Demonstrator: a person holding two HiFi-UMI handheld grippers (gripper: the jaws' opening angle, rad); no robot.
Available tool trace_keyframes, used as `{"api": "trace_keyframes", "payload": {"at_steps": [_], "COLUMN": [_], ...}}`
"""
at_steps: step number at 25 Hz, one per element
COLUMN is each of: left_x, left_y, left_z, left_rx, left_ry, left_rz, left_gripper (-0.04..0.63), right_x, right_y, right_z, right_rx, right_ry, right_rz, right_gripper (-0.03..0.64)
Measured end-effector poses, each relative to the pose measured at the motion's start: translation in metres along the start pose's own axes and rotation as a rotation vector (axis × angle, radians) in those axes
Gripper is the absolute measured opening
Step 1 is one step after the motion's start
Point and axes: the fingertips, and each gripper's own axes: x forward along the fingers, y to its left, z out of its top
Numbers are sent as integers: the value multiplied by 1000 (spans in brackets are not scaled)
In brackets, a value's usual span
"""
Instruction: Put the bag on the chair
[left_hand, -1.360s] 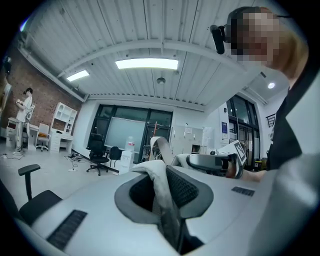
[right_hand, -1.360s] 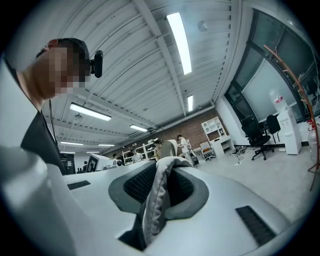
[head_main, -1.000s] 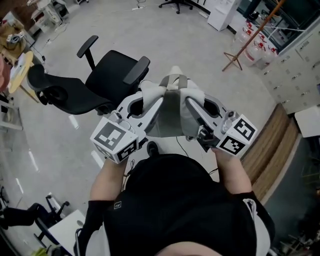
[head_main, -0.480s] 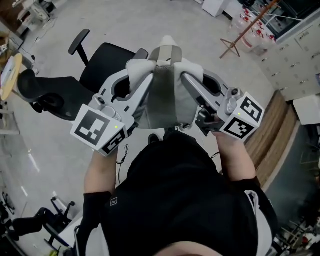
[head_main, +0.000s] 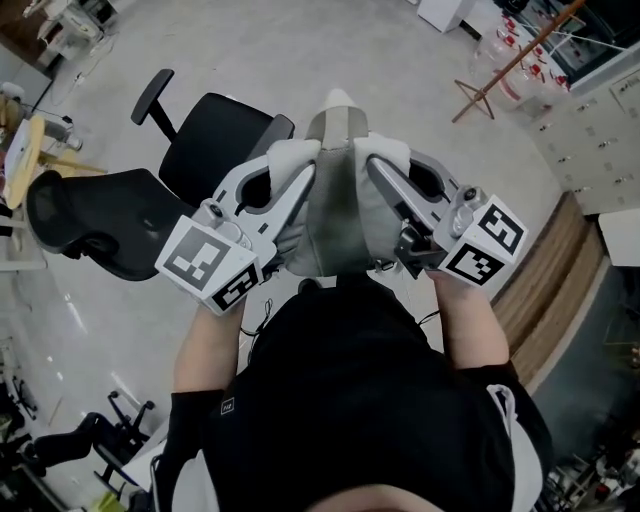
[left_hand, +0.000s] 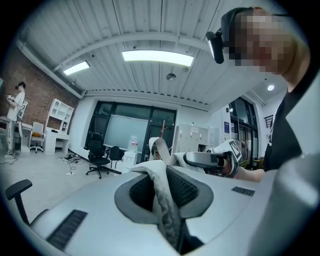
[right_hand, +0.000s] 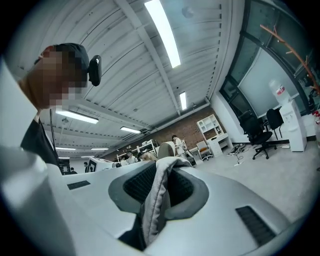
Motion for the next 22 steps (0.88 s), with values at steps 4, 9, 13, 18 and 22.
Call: {"api": "trace_keyframes", "payload": {"at_steps": [4, 9, 13, 18, 22], "left_x": [63, 129, 166, 190, 190], "left_y": [21, 47, 62, 84, 113], "left_z": [1, 2, 2, 6, 12], "left_rx": [30, -13, -28, -35, -24], "left_ry": [11, 25, 34, 33, 24], "left_rz": [-14, 1, 30, 30, 1], "left_gripper": [63, 63, 63, 63, 63], "right_x": [-1, 0, -1, 11, 38], "right_y": [-65, -135, -170, -198, -209], "right_z": [24, 49, 64, 77, 82], "right_rx": [-12, -3, -8, -18, -23], "right_ry": [-1, -8, 5, 1, -1], "right_rz": [-15, -33, -22, -29, -55], "right_gripper": [72, 72, 72, 72, 72]}}
